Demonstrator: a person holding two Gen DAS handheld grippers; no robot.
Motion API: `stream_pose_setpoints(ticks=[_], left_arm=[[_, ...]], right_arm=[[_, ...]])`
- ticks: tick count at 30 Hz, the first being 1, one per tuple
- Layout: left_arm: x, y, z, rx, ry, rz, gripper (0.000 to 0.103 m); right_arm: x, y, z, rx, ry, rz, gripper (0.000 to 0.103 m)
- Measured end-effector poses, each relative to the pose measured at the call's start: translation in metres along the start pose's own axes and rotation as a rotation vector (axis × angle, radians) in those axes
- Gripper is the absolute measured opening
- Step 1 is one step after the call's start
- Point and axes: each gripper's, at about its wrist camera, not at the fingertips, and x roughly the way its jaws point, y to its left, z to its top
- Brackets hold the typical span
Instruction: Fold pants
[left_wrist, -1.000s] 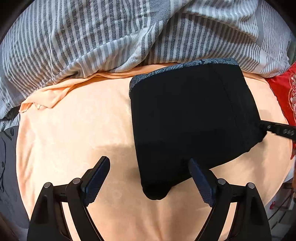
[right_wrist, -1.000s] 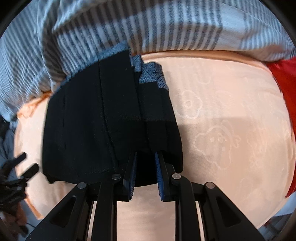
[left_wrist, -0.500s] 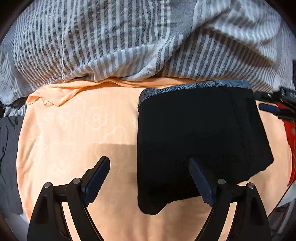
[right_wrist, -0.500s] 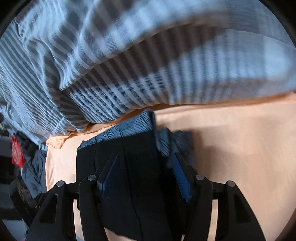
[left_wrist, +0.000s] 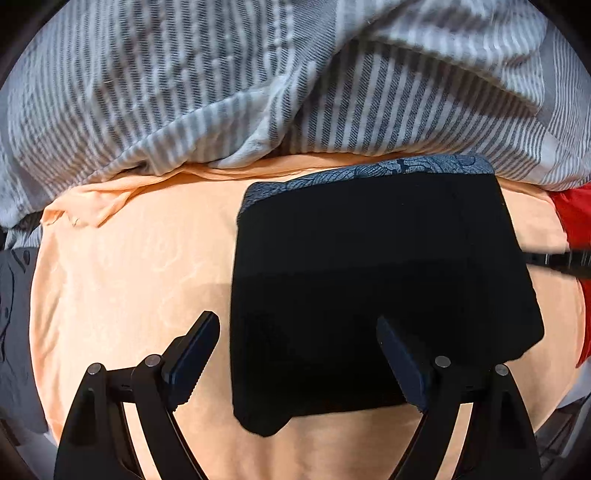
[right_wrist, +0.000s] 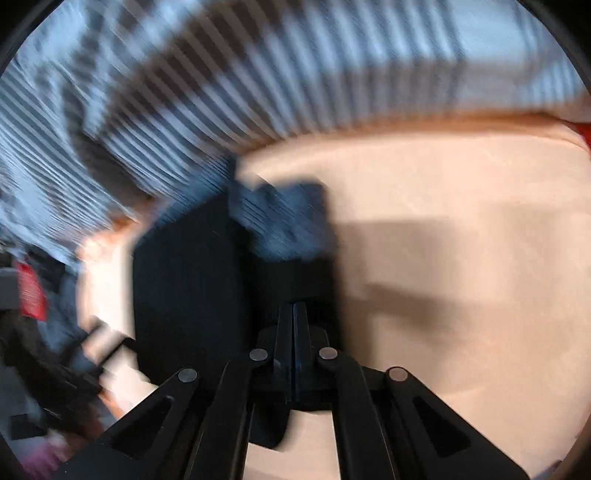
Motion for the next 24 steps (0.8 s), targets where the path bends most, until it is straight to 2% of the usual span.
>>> stream_pose_setpoints(ticks=[3, 5, 12, 14, 18, 20, 22, 24], left_arm=[[0.001, -0.006, 0.004, 0.005, -0.005, -0.010, 0.088], [-0.002, -0.010, 0.004, 0.021, -0.017, -0.014, 0.088], [0.008, -0.019, 0.008, 0.024, -0.003, -0.034, 0.088], [0.017, -0.019, 0.008, 0.012, 0.016, -0.032, 0.088], [0.032, -0.017, 0.005, -0.002, 0.035, -0.047, 0.088], [0.041, -0.014, 0.003, -0.024, 0.051, -0.067, 0.091], [0.046, -0.010, 0.005, -0.037, 0.051, -0.040, 0.103], [0.053, -0.006, 0.006, -0.046, 0.066, -0.060, 0.103]], right_arm=[[-0.003, -0.011, -0.015, 0.063, -0.008, 0.058, 0.002], [-0.010, -0.008, -0.018, 0.071, -0.009, 0.063, 0.002], [-0.034, 0.023, -0.023, -0.016, -0.073, 0.037, 0.002], [-0.036, 0.026, -0.021, -0.016, -0.081, 0.056, 0.010], [-0.049, 0.025, -0.027, -0.025, -0.122, 0.034, 0.052], [-0.047, 0.031, -0.029, -0.037, -0.122, 0.043, 0.055], [-0.042, 0.037, -0.029, -0.063, -0.108, 0.037, 0.055], [-0.035, 0.041, -0.027, -0.075, -0.095, 0.031, 0.055]])
